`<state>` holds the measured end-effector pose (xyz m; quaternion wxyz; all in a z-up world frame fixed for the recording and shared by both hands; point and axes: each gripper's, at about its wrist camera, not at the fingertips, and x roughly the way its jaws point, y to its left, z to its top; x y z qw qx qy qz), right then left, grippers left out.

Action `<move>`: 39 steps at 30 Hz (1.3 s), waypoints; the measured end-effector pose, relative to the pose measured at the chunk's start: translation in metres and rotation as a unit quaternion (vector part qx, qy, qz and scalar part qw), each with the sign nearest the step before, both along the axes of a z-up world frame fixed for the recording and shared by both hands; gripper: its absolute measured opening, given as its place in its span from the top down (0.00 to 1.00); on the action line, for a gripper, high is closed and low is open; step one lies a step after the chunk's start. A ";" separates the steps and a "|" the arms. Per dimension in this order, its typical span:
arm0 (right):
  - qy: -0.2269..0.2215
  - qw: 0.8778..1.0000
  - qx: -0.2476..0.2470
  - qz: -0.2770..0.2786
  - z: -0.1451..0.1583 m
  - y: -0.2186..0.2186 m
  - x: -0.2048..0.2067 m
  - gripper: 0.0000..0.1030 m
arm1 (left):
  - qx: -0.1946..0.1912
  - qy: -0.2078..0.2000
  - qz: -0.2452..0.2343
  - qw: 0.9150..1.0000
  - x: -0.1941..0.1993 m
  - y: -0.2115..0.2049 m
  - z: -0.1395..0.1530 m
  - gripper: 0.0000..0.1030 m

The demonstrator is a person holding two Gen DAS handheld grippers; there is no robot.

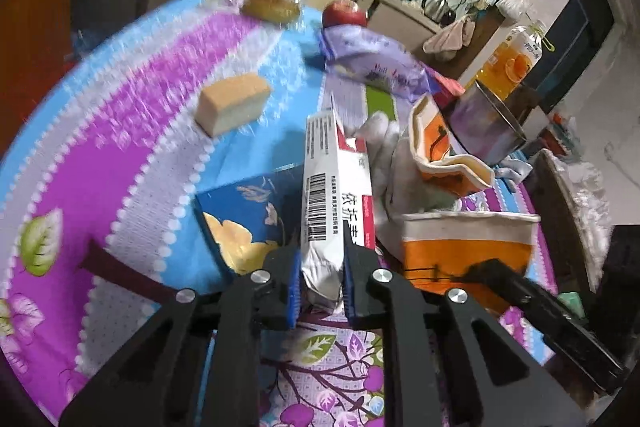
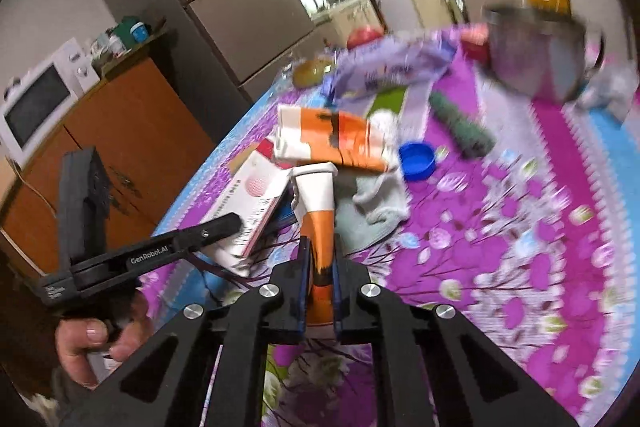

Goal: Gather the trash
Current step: 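Grasp the white medicine box with the left tool while the right tool grasps orange packaging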

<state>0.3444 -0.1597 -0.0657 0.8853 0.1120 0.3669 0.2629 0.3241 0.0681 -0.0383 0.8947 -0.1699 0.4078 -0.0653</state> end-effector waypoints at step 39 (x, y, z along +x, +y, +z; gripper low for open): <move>-0.207 0.936 -0.150 -0.241 0.125 -0.165 -0.203 0.90 | 0.133 -0.249 -0.100 0.954 -0.154 -0.208 0.103 0.86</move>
